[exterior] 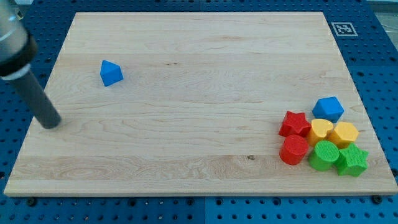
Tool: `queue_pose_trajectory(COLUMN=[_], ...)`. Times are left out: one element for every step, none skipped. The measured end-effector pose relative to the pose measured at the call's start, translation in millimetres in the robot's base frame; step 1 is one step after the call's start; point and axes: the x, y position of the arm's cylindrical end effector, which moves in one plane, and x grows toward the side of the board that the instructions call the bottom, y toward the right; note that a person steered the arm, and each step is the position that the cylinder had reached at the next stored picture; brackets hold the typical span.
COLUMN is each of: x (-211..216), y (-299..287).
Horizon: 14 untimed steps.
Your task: Place the blue triangle towards the top left of the red star
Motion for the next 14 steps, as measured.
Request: queue_pose_trajectory(x=[-19,-49,-79,-96,-97,-97,-97,-96,-91,-82,-85,-106,-106,-106], y=[-26,-12,-8,18,18,26,71,92,115,130,125,109,149,183])
